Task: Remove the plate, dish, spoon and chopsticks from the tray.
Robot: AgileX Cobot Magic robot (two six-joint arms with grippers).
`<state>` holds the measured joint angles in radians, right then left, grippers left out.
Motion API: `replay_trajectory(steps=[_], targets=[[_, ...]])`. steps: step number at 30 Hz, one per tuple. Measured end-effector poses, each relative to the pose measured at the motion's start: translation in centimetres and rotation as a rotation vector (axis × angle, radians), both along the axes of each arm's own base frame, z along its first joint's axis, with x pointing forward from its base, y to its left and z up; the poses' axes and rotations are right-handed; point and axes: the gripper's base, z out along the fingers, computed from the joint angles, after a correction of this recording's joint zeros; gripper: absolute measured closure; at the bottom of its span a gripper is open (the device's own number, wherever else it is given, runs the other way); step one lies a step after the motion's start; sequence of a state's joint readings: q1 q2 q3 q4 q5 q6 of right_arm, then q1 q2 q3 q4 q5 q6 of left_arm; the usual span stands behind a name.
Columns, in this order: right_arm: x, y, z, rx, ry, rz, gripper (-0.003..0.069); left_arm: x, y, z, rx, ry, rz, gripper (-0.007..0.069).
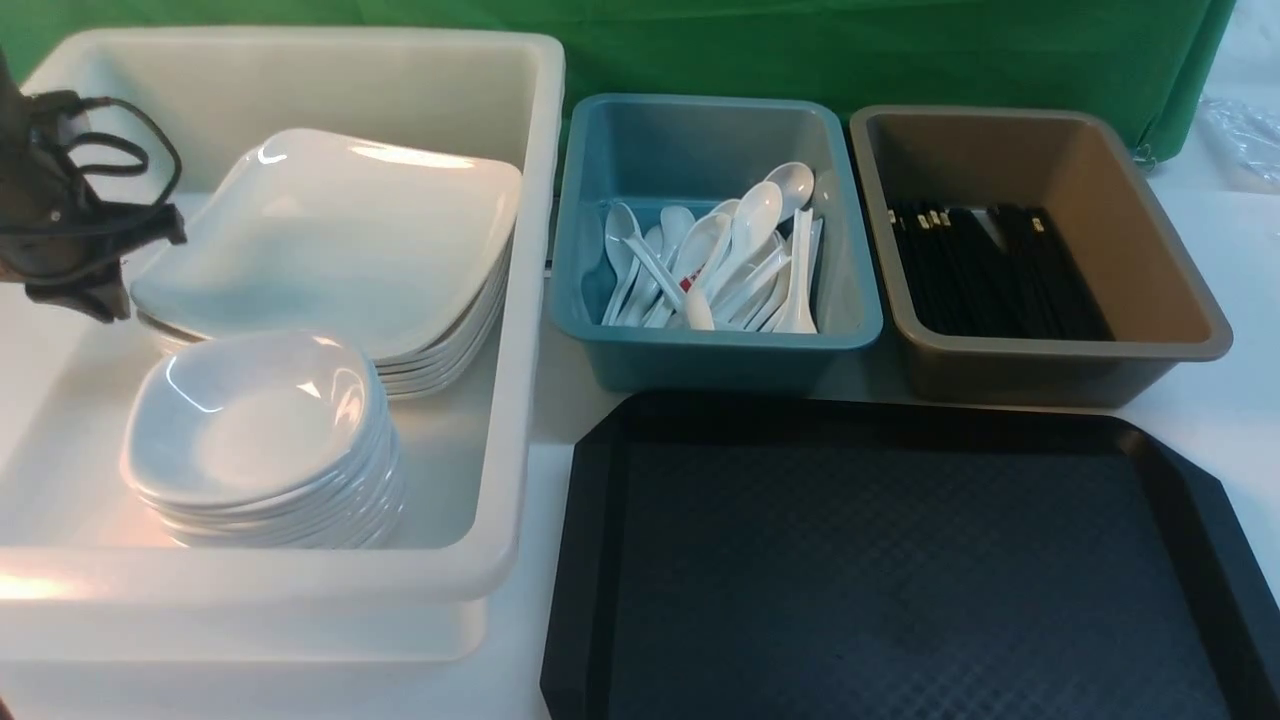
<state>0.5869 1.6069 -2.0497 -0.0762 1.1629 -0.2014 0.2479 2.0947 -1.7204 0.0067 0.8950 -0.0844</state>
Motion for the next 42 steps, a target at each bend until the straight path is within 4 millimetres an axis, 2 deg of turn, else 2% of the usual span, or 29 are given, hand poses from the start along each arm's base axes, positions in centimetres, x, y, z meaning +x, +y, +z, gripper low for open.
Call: replay_trajectory(steps=[5,13,16,18,20,21,22,23,24,25,26,27,32,34,35,36,38,39,40,42], targets=[[0.0,0.0,0.0,0.000,0.000,0.000,0.0620,-0.2,-0.1,2.6,0.022,-0.087,0.000,0.0608],[-0.2,-0.1,0.2,0.007,-0.010,0.000,0.0620,-0.9,-0.5,3.4,-0.007,-0.054,-0.030,0.0608],[-0.8,-0.6,1.2,0.034,-0.052,0.001,0.0620,-2.0,-1.1,5.9,-0.027,-0.083,-0.061,0.0608],[-2.6,-1.7,3.2,0.089,-0.125,-0.002,0.0620,-3.7,-2.1,10.0,-0.046,-0.162,-0.099,0.0608],[-4.3,-2.9,4.9,0.148,-0.189,-0.011,0.0620,-5.4,-3.0,13.1,-0.068,-0.221,-0.145,0.0608],[-5.0,-3.3,5.5,0.167,-0.210,-0.014,0.0620,-5.9,-3.2,13.8,-0.074,-0.236,-0.155,0.0608],[-6.9,-4.6,7.1,0.226,-0.269,-0.024,0.0620,-7.9,-4.3,16.9,-0.102,-0.309,-0.200,0.0608],[-7.5,-4.9,7.5,0.238,-0.280,-0.026,0.0620,-8.1,-4.5,17.2,-0.106,-0.314,-0.206,0.0608],[-9.1,-6.0,8.6,0.279,-0.323,-0.031,0.0620,-9.9,-5.4,19.5,-0.132,-0.375,-0.247,0.0608],[-10.8,-7.2,9.6,0.316,-0.362,-0.036,0.0620,-11.2,-6.1,21.1,-0.144,-0.417,-0.276,0.0608],[-11.7,-7.8,10.0,0.335,-0.383,-0.038,0.0620,-12.4,-6.5,22.3,-0.146,-0.449,-0.295,0.0608],[-14.1,-9.4,11.0,0.374,-0.432,-0.039,0.0620,-14.8,-7.6,24.6,-0.158,-0.520,-0.336,0.0608],[-20.2,-13.4,12.1,0.471,-0.559,-0.037,0.0620,-22.2,-10.2,29.4,-0.130,-0.672,-0.465,0.0608],[-22.6,-15.0,11.6,0.514,-0.611,-0.035,0.0622,-25.5,-11.1,30.4,-0.101,-0.724,-0.487,0.0608],[-22.8,-15.2,11.5,0.517,-0.616,-0.034,0.0623,-25.8,-11.2,30.4,-0.100,-0.730,-0.488,0.0608],[-24.3,-16.2,10.1,0.550,-0.643,-0.036,0.0631,-28.5,-11.9,30.8,-0.080,-0.767,-0.500,0.0608],[-25.3,-16.7,8.2,0.582,-0.678,-0.031,0.0633,-31.1,-12.6,30.3,-0.072,-0.789,-0.511,0.0608],[-25.3,-16.8,7.9,0.578,-0.672,-0.032,0.0633,-31.4,-12.7,30.2,-0.072,-0.789,-0.512,0.0608],[-25.6,-16.9,5.6,0.604,-0.698,-0.029,0.0634,-33.9,-13.5,29.3,-0.078,-0.809,-0.523,0.0608],[-25.6,-16.9,2.2,0.628,-0.711,-0.034,0.0634,-36.1,-14.1,27.7,-0.087,-0.822,-0.524,0.0608]])
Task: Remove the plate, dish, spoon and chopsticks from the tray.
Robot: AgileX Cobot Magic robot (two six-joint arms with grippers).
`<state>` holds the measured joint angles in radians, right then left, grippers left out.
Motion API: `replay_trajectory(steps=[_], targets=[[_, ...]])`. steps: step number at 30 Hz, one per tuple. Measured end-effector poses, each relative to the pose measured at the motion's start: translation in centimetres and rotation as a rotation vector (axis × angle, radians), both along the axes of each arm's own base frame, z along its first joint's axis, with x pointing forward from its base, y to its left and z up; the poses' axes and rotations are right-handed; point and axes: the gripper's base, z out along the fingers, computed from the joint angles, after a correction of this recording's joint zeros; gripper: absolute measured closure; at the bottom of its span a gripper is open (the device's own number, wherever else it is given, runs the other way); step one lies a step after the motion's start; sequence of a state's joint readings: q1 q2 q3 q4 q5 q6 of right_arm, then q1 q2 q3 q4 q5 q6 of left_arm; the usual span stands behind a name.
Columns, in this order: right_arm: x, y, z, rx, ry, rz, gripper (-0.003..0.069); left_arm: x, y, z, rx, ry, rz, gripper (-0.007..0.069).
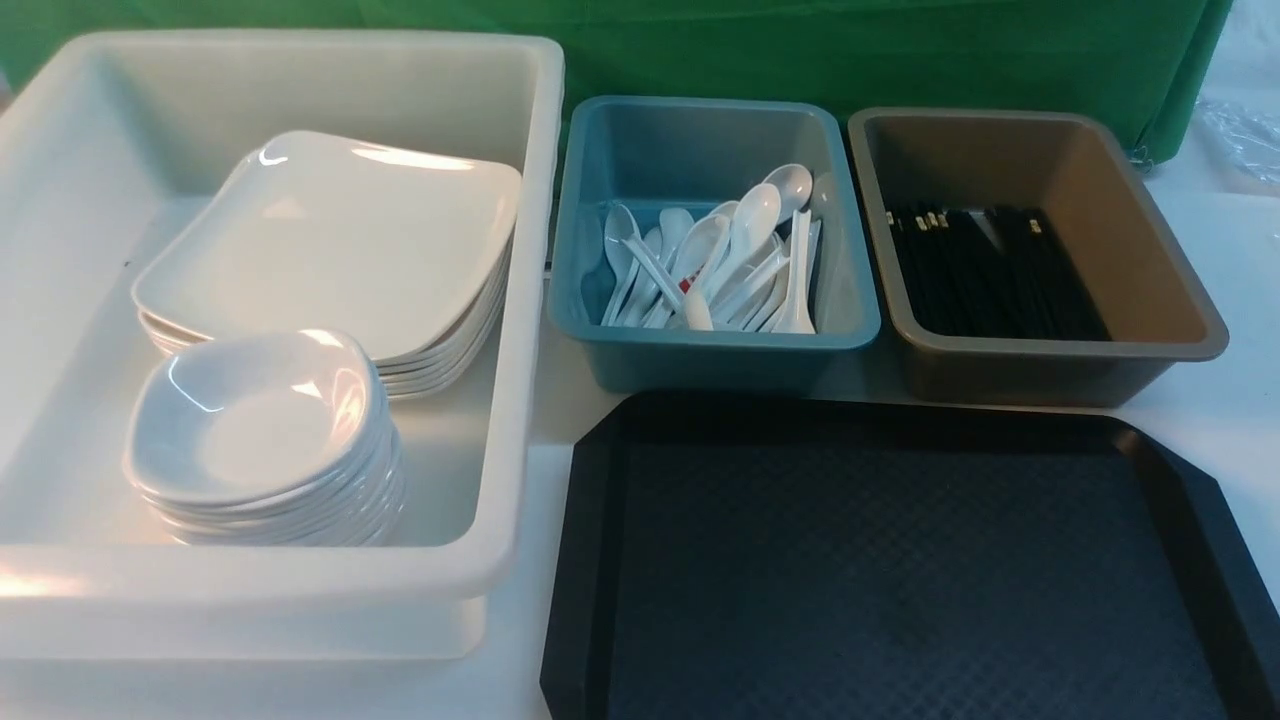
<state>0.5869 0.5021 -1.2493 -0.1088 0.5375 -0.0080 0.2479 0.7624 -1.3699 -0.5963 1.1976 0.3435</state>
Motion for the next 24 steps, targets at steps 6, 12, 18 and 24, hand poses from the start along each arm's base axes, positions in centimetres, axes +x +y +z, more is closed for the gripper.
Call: replay_trajectory(steps=[6,12,18,24], targets=[[1.0,0.9,-9.2,0.101,-0.091,0.034,0.0634,-3.8,-0.7,-6.3,-0.018,-0.018,0.045,0.0608],[2.1,2.0,-15.5,0.125,-0.093,0.071,0.0634,-4.4,-0.3,-13.3,-0.054,-0.038,0.128,0.0608],[2.2,2.2,-15.9,0.145,-0.119,0.083,0.0600,-3.6,0.1,-16.5,-0.091,-0.058,0.175,0.0608],[2.2,2.2,-16.0,0.141,-0.112,0.081,0.0540,-3.3,0.3,-16.7,-0.113,-0.094,0.198,0.0608]])
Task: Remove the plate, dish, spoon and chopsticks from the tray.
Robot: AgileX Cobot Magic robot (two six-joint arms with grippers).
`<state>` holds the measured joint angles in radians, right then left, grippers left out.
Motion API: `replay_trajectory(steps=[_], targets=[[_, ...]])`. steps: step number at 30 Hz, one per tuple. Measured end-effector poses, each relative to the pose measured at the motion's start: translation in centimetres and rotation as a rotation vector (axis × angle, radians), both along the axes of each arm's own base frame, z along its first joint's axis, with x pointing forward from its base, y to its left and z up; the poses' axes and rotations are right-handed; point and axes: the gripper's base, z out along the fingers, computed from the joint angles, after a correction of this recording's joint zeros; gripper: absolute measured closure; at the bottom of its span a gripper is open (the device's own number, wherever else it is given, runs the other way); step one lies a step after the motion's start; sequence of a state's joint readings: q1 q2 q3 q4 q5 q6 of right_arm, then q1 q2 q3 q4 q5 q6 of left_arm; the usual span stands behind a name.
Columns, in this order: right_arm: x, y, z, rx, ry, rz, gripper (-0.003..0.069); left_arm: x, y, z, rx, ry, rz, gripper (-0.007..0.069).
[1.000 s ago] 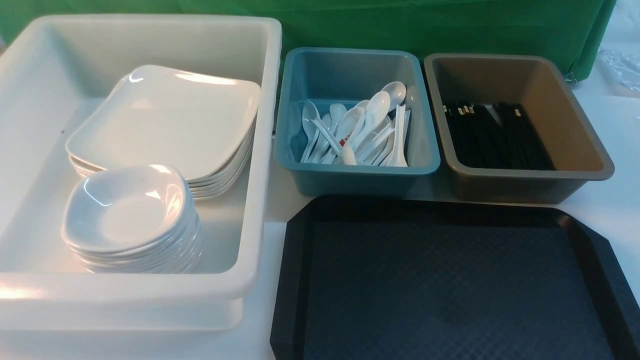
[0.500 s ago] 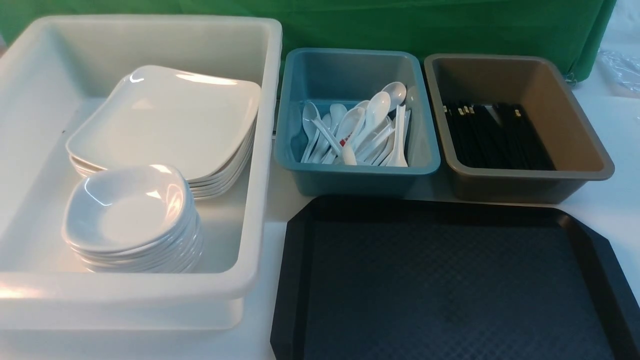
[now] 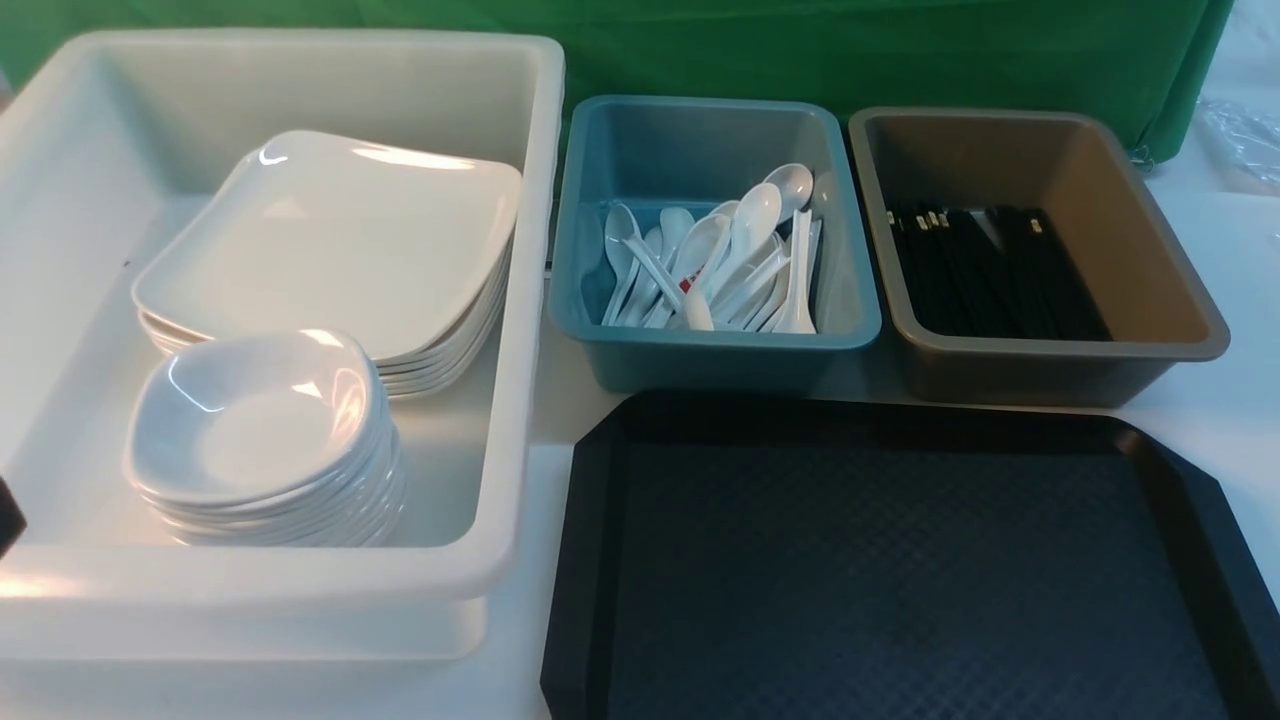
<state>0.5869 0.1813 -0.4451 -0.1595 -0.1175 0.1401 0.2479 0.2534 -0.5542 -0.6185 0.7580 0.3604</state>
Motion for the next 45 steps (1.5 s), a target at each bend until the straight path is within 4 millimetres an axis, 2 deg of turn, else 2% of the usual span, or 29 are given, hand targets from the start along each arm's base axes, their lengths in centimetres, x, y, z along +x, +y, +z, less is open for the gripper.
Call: replay_trajectory(steps=[17,25,28,32,33,34,35,36,38,41,45], targets=[[0.1,0.0,-0.3,-0.016,0.027,-0.005,0.0496,0.0,0.2,0.1,0.026,-0.019,0.016,0.0608],[0.1,0.0,-0.3,-0.016,0.027,-0.005,0.0475,0.4,0.8,-0.1,0.214,-0.107,-0.028,0.0607],[0.1,0.0,-0.3,-0.016,0.027,-0.005,0.0469,1.1,1.3,-1.0,0.251,-0.165,0.007,0.0607],[0.1,0.0,-0.3,-0.016,0.027,-0.005,0.0460,1.8,1.9,-4.8,0.231,-0.252,0.059,0.0607],[0.1,0.0,-0.3,-0.016,0.027,-0.005,0.0459,1.7,2.0,-5.0,0.231,-0.255,0.060,0.0607],[0.1,0.0,-0.3,-0.016,0.027,-0.005,0.0456,1.8,2.0,-6.9,0.237,-0.244,0.067,0.0607],[0.1,0.0,-0.3,-0.016,0.027,-0.005,0.0456,1.7,2.1,-7.3,0.232,-0.242,0.070,0.0607],[0.1,0.0,-0.3,-0.016,0.027,-0.005,0.0454,1.7,2.1,-9.0,0.239,-0.216,0.073,0.0607],[0.1,0.0,-0.3,-0.016,0.027,-0.005,0.0447,1.5,2.2,-11.1,0.254,-0.190,0.082,0.0607],[0.1,0.0,-0.3,-0.016,0.028,-0.005,0.0442,0.9,2.3,-13.3,0.258,-0.126,0.079,0.0607],[0.1,0.0,-0.3,-0.017,0.028,-0.005,0.0437,0.8,2.3,-13.4,0.282,-0.126,0.082,0.0607]])
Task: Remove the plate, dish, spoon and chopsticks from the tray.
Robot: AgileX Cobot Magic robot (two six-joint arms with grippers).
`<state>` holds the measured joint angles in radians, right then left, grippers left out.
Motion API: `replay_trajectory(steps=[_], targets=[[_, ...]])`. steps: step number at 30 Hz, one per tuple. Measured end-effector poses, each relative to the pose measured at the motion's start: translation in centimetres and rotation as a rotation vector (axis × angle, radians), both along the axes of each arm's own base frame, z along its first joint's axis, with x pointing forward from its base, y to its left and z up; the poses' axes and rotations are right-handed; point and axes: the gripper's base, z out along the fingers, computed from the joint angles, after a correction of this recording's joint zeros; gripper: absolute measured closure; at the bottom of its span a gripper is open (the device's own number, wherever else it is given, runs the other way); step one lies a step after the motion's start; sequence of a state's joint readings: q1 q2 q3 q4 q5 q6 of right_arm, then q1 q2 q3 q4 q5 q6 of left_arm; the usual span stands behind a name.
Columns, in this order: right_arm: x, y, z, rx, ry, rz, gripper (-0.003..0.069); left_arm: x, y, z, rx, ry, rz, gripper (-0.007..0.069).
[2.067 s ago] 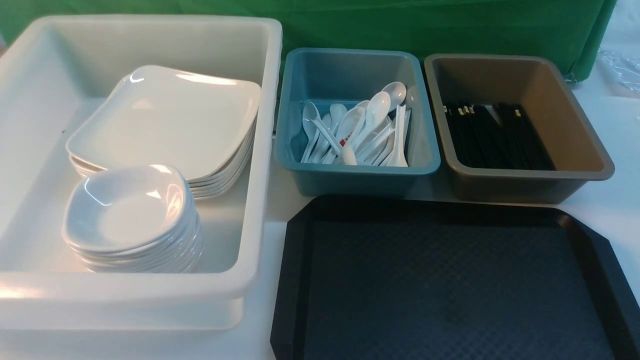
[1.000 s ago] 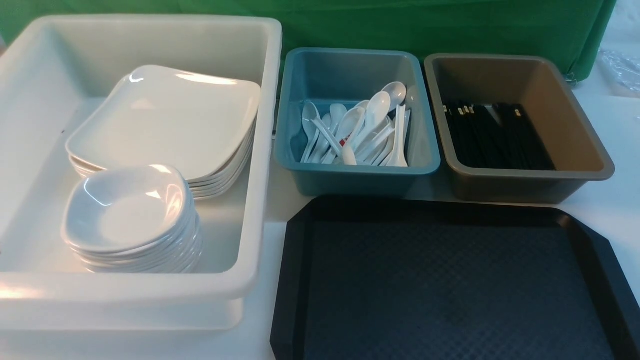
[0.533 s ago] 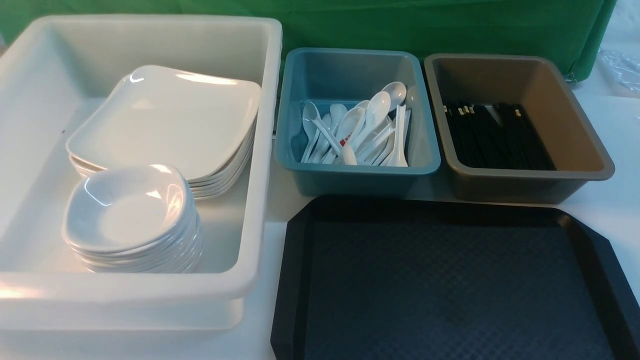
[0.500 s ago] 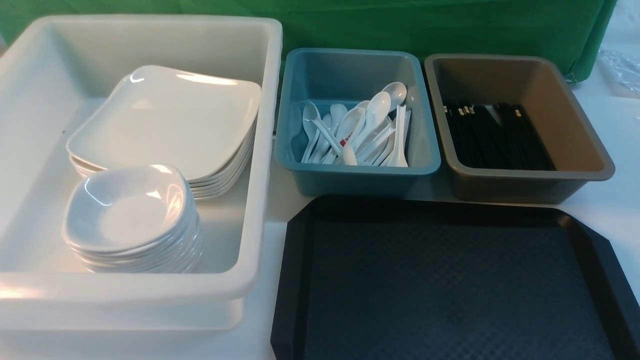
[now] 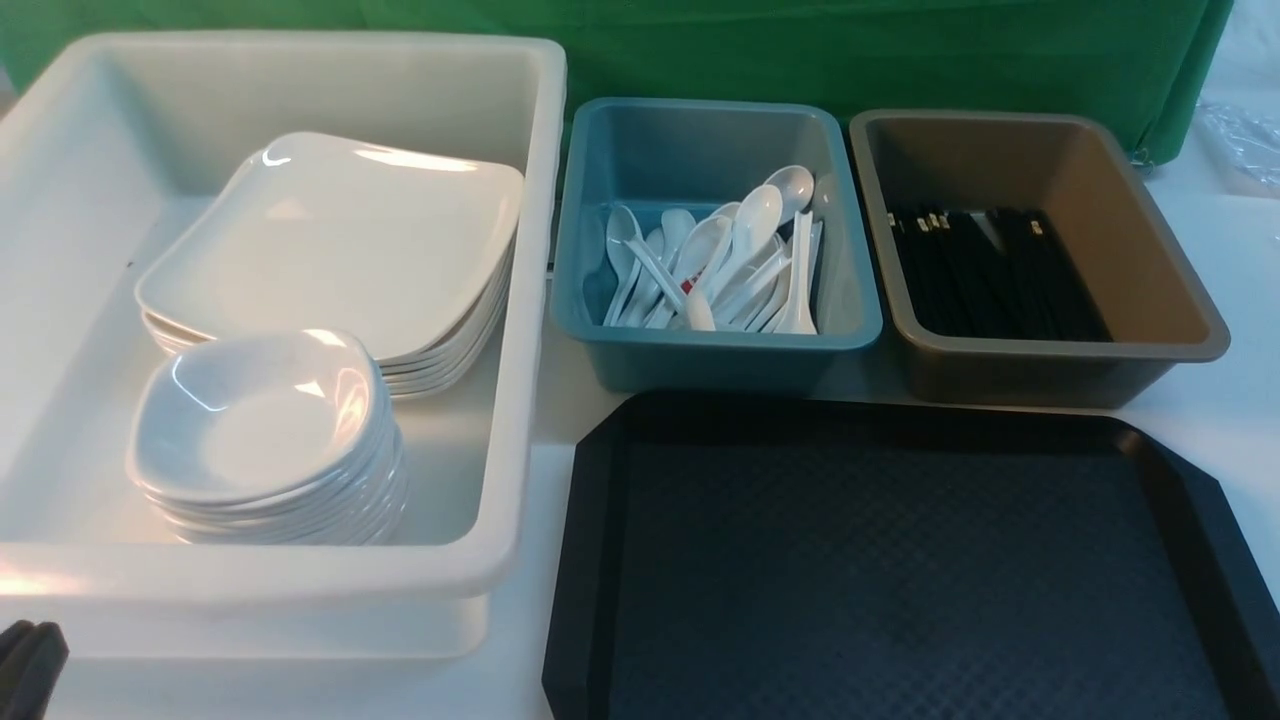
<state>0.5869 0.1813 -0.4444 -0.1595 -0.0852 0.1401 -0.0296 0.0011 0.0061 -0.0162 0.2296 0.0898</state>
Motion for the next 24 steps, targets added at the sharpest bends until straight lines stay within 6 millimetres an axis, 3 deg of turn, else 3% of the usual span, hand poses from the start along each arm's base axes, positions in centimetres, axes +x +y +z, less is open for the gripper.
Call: replay_trajectory(steps=[24], targets=[[0.00,0.00,-0.01,0.000,0.001,0.000,0.0422,0.00,0.07,0.07,0.006,-0.009,0.014,0.0589]])
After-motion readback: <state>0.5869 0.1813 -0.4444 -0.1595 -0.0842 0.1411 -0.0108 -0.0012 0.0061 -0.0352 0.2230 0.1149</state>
